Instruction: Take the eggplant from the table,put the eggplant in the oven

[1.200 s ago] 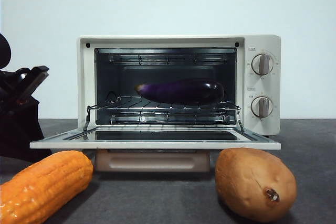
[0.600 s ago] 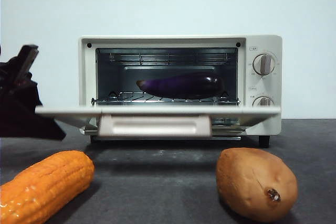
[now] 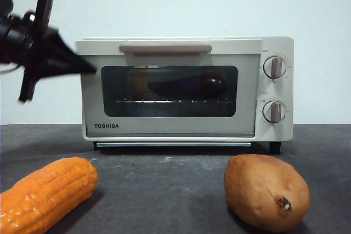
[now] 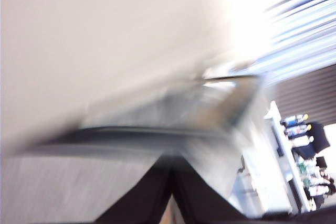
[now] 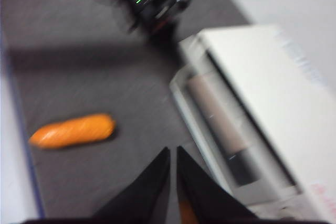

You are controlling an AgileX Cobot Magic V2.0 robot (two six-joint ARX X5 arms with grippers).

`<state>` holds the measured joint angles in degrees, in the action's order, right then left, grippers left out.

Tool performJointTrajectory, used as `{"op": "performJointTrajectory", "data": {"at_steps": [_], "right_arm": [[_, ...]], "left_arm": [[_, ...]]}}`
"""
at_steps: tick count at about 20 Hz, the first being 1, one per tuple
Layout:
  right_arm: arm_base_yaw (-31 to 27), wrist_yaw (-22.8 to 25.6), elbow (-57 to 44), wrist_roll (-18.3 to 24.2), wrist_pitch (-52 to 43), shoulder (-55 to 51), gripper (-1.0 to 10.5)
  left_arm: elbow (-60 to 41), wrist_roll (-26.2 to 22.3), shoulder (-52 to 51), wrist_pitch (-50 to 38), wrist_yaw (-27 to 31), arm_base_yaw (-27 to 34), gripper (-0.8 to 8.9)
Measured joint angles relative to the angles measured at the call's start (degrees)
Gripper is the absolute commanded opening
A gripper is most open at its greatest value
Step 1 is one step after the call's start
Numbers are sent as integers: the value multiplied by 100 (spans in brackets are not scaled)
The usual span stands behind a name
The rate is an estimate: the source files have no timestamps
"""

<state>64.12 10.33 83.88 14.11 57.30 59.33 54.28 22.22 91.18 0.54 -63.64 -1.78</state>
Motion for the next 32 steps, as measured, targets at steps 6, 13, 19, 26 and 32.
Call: {"op": "performJointTrajectory", "data": {"at_steps": [6, 13, 19, 26, 32], "right_arm": [[-103, -33, -129, -50, 560, 350, 3], [-861, 39, -957, -55, 621, 435, 3], [-2070, -11, -1749, -289, 35, 293, 3], [-3383, -208, -3718, -1261, -2684, -1058, 3], [-3423, -282, -5268, -1663, -4350, -2341, 3]], "left_arm": [[481, 339, -256, 125, 98, -2, 4], [481, -254, -1784, 1587, 1744, -367, 4], [479, -1403, -3082, 2855, 4266, -1220, 4], [-787, -1668, -4334, 2354, 6081, -2142, 4], [-2295, -1342, -5184, 1292, 6463, -2282, 4]]}}
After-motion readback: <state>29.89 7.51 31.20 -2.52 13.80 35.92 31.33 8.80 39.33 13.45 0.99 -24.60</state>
